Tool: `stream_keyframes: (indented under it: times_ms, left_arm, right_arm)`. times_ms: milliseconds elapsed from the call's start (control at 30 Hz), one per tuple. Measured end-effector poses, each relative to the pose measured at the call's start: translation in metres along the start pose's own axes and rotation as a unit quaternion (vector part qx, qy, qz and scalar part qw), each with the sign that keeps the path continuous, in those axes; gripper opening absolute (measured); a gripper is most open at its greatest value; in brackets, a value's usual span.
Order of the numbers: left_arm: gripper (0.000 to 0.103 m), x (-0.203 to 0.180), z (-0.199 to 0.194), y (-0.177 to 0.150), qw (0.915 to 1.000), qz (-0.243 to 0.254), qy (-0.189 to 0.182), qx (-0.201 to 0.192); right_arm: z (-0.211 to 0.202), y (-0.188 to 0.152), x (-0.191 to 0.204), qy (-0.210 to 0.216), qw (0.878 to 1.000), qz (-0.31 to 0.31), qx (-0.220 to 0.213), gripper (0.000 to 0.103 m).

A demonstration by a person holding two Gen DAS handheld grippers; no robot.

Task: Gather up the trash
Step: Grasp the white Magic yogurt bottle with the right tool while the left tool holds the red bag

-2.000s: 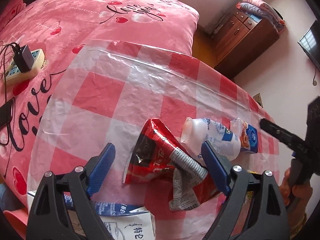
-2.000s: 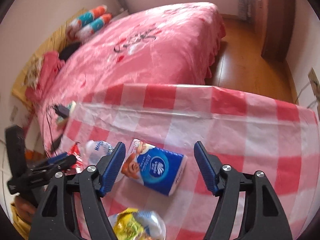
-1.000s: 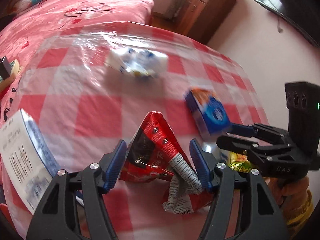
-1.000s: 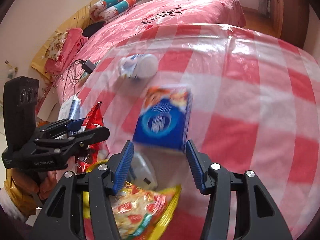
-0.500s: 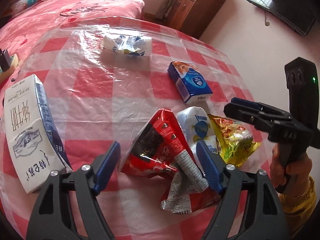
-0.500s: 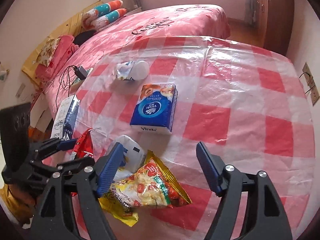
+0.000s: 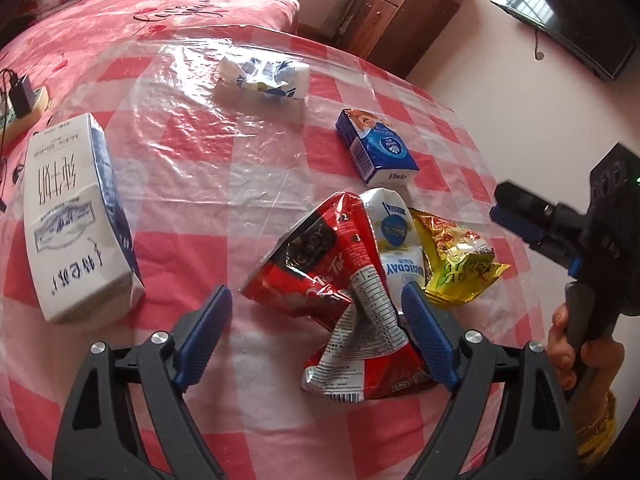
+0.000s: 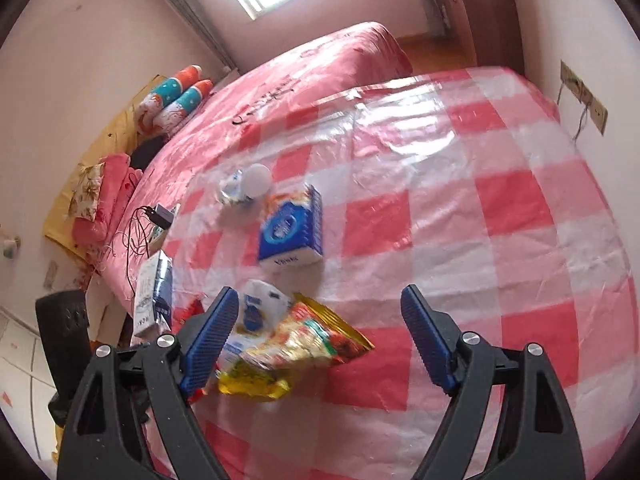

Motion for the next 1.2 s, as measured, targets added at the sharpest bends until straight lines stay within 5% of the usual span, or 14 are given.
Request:
stream_keyframes:
  times_ms: [133,300,700,967,1200]
  left_arm:
    - [0.083,-0.001,0.001,0.001,0.9998,-0.012,0.008,-0.010]
    - [0.064,-0.002,0.000,0.002,0.9995,-0.022,0.008,-0.024]
    - [0.036,-0.003,-0.008,0.006,0.9959,-0.045,-0.074,-0.028]
    - [0.035,0.006,-0.015,0.004,0.9944,-0.050,-0.089,-0.028]
    - [0.035,0.009,-0.021,0.000,0.9936,-0.048,-0.099,-0.026]
  right_arm:
    - [0.011,0.019,0.024,0.002,0.999,-0.034,0.007,0.083]
    - [0.045,0.043,0.052,-0.006,0.996,-0.082,0.033,0.083]
    - [0.156,0.078,0.096,-0.057,0.967,-0.229,0.097,0.083]
    - [0.203,0.084,0.114,-0.040,0.956,-0.257,0.135,0.083]
    - [0.230,0.074,0.113,-0.067,0.938,-0.300,0.162,0.083]
Point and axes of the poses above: each gripper's, at about its wrist camera, not at the fingertips, and z roughly the way its jaws point, x to its left, y to its top, the point moved 10 cm from there along z, roughly the way its jaws point, and after that the axes turned 2 degrees about y, right-handed, at the moved point
